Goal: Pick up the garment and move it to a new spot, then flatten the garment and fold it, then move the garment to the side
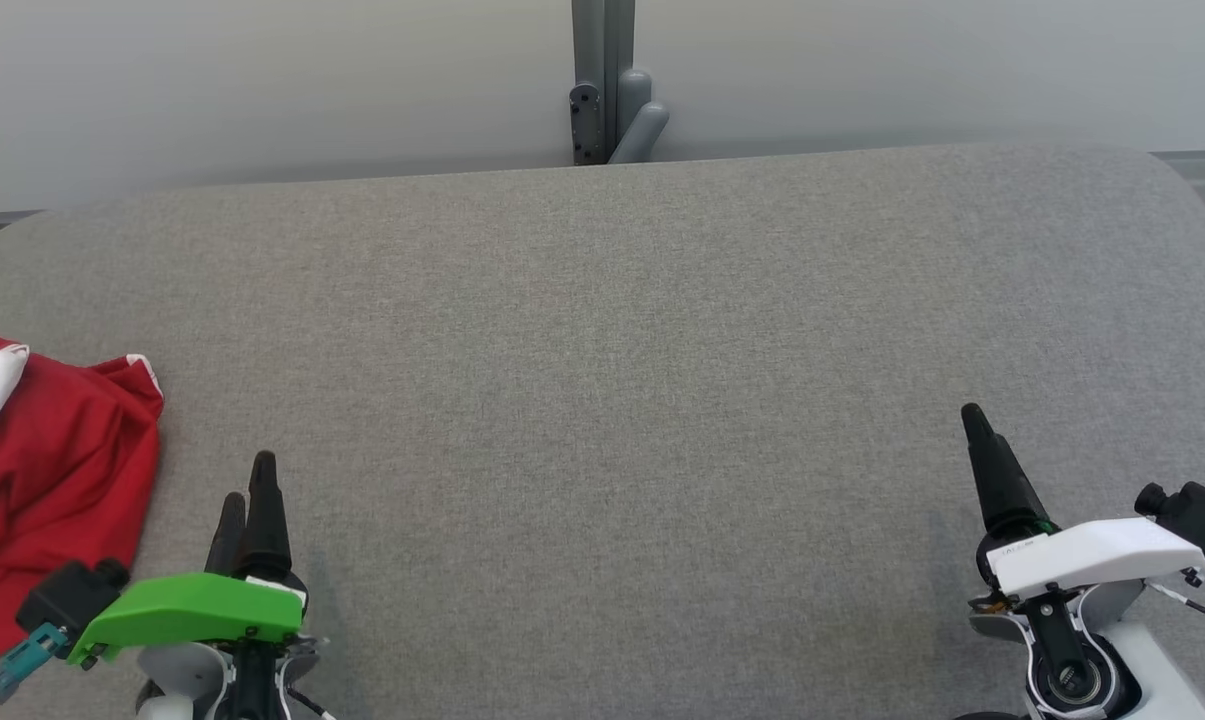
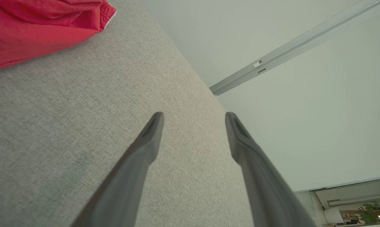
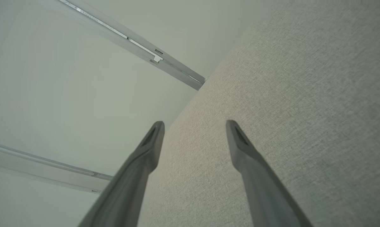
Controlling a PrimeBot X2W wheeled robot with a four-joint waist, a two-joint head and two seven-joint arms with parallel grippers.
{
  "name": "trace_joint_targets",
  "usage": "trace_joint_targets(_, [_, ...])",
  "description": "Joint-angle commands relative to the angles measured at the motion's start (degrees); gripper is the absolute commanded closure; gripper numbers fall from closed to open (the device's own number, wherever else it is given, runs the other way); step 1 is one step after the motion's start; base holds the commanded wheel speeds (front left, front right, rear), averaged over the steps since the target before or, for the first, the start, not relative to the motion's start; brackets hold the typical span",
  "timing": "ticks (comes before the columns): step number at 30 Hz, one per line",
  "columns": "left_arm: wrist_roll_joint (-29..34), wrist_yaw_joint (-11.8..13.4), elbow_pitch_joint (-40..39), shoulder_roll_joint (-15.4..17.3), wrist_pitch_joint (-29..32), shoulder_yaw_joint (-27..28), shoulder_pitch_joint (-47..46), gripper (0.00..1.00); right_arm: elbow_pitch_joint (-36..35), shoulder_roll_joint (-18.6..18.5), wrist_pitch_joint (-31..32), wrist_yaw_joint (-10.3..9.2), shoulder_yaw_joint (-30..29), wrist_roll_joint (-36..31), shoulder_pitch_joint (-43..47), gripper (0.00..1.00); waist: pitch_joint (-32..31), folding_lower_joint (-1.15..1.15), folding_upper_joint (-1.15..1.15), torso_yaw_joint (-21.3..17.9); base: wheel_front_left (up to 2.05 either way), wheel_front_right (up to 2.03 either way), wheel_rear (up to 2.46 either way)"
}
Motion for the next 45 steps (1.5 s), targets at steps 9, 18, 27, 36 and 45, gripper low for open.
trace_joint_targets(9, [9.5, 0.83, -0.74, 0.55, -2.27, -1.75, 0.5, 0.0, -0.28, 0.47, -0.91, 0.02, -1.95, -10.91, -0.25, 0.0, 0.15, 0.0, -0.01, -0.04, 0.0, 0.0, 0.0])
trace_joint_targets(18, [16.54, 1.58, -0.91, 0.98, -4.04, -2.95, 0.8, 0.0, -0.15, 1.25, -1.34, 0.03, -2.96, -19.05, -0.13, 0.0, 0.28, 0.0, -0.01, 0.01, 0.0, 0.0, 0.0])
trace_joint_targets(27, [22.59, 1.88, -0.8, 1.13, -5.62, -3.9, 1.03, 0.0, 0.05, 2.02, -1.81, 0.03, -3.7, -26.11, -0.2, 0.0, 0.55, 0.0, -0.01, 0.03, 0.0, 0.0, 0.0])
trace_joint_targets(36, [28.48, 1.97, -0.81, 1.17, -7.11, -4.32, 1.11, 0.0, -0.92, 3.01, -2.24, 0.03, -4.98, -33.04, 0.03, 0.0, 0.79, 0.0, -0.01, 0.09, 0.0, 0.0, 0.0])
trace_joint_targets(45, [33.35, 1.95, -0.29, 1.27, -8.32, -4.87, 1.59, 0.0, -0.64, 3.59, -2.52, 0.04, -5.86, -39.1, 0.56, 0.0, 0.71, 0.0, -0.01, 0.2, 0.0, 0.0, 0.0])
